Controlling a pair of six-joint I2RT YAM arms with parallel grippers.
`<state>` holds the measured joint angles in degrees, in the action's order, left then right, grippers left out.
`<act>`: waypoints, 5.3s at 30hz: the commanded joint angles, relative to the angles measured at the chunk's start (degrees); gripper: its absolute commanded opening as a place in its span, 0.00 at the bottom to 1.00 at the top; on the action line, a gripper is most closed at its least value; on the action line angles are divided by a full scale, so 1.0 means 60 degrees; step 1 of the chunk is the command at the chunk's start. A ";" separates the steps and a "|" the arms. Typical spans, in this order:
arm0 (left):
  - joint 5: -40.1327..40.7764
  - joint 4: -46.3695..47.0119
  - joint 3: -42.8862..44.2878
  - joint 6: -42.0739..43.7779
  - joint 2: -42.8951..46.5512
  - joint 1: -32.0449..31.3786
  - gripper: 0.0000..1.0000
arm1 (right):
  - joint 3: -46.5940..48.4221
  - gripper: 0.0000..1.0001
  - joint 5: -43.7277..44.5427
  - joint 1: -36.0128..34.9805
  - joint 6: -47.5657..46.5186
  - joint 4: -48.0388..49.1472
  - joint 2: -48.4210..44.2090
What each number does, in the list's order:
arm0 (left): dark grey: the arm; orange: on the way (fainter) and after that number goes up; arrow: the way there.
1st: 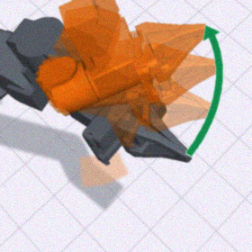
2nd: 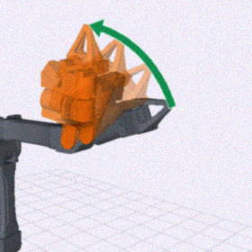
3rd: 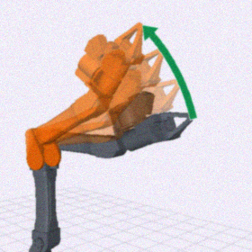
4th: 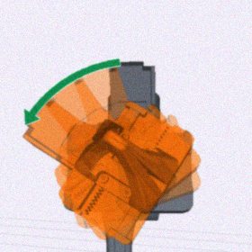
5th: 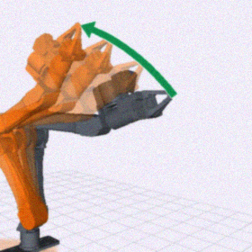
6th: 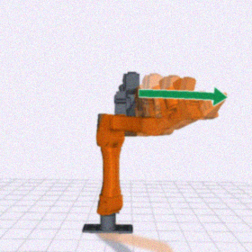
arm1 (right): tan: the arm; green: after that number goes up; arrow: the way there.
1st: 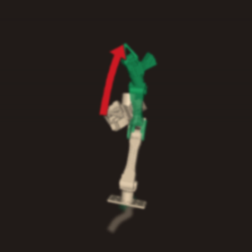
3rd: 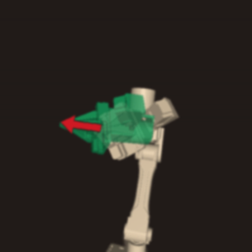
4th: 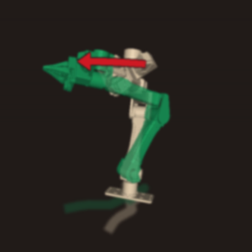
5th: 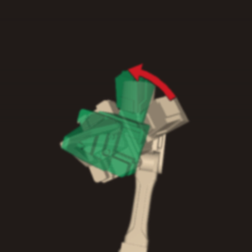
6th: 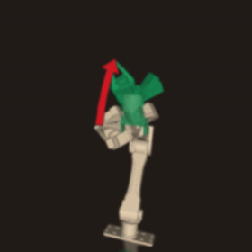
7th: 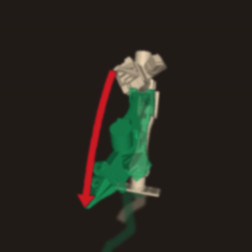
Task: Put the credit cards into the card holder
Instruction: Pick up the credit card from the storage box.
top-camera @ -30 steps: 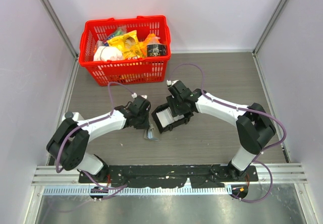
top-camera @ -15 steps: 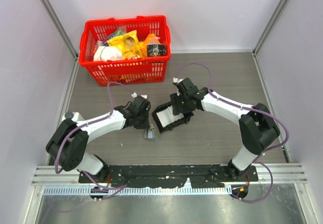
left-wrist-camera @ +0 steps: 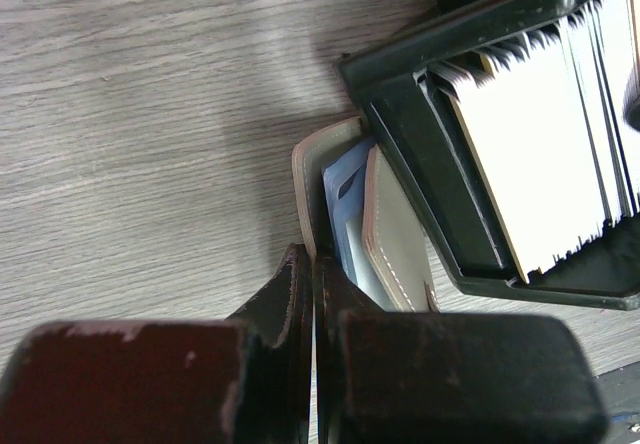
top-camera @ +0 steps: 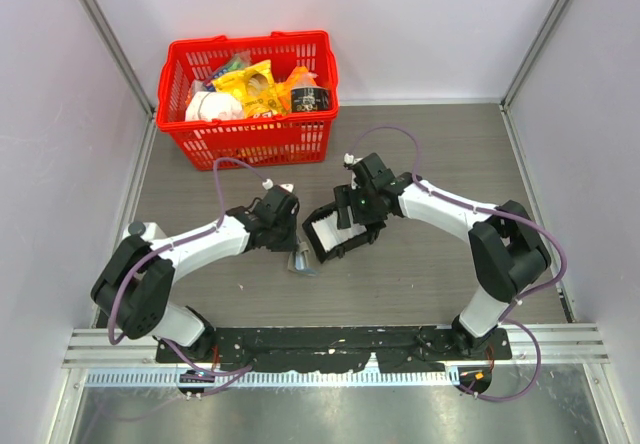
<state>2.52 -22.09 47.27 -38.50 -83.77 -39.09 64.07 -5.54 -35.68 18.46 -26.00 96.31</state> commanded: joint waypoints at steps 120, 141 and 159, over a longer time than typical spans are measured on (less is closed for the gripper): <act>-0.0816 0.1528 0.0384 -0.0365 -0.0615 0.0334 0.00 | -0.0103 0.22 -0.1291 0.0175 0.0894 -0.0090 -0.1959; -0.1387 0.1835 -0.0216 -0.0936 0.0309 0.0275 0.00 | -0.1231 0.66 0.0645 0.0190 0.1552 -0.0413 -0.2107; -0.1461 0.1923 -0.0480 -0.1259 0.0426 0.0114 0.00 | -0.1891 0.85 0.0563 -0.0293 0.2272 0.0379 -0.0528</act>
<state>-5.23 -13.06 44.21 -45.91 -83.42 -38.15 53.93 2.52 -37.04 33.21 -23.16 87.70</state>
